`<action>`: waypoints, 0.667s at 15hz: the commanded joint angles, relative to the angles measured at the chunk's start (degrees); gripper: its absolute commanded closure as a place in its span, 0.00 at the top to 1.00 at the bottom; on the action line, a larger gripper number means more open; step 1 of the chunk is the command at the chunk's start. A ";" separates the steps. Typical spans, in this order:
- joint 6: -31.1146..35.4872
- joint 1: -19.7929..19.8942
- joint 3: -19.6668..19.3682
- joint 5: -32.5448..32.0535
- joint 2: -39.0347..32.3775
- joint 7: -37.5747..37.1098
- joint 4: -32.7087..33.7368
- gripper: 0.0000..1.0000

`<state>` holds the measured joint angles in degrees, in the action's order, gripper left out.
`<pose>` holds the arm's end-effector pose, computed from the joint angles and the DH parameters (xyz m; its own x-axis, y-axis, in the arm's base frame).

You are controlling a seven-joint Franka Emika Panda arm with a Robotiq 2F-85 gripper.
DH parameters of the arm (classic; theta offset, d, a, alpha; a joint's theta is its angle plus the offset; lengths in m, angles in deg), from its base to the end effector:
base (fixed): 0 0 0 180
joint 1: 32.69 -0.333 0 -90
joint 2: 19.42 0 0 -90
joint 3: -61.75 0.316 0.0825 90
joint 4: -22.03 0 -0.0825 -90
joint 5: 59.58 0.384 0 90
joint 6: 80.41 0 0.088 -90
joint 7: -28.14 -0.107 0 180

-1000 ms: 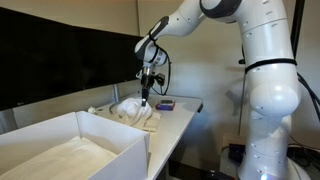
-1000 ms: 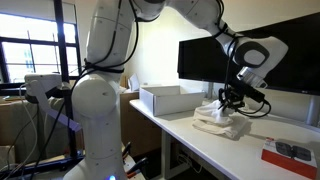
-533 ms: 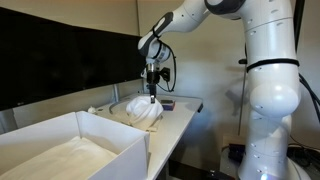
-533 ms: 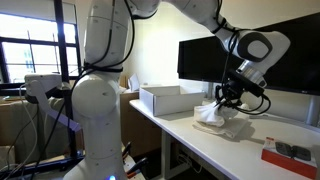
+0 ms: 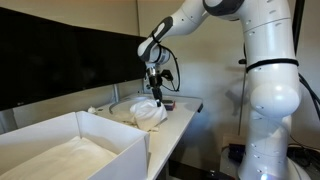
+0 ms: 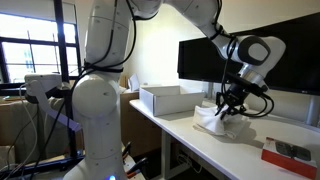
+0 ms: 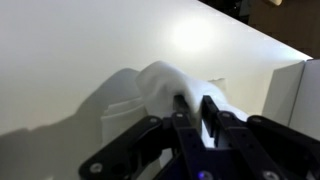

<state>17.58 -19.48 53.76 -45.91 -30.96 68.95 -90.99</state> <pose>0.5115 -0.1727 0.3437 0.9293 0.2897 -0.2292 0.1742 -0.8908 -0.4196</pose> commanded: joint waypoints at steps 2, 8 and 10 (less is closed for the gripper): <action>-0.63 -1.43 0.70 -3.38 -0.34 -5.08 0.43 0.62; -9.07 -0.89 2.11 3.29 -1.27 -4.52 10.44 1.00; -11.57 -0.67 1.74 4.37 -3.28 -6.30 14.69 1.00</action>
<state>10.20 -20.95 55.71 -43.73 -31.60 65.31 -82.14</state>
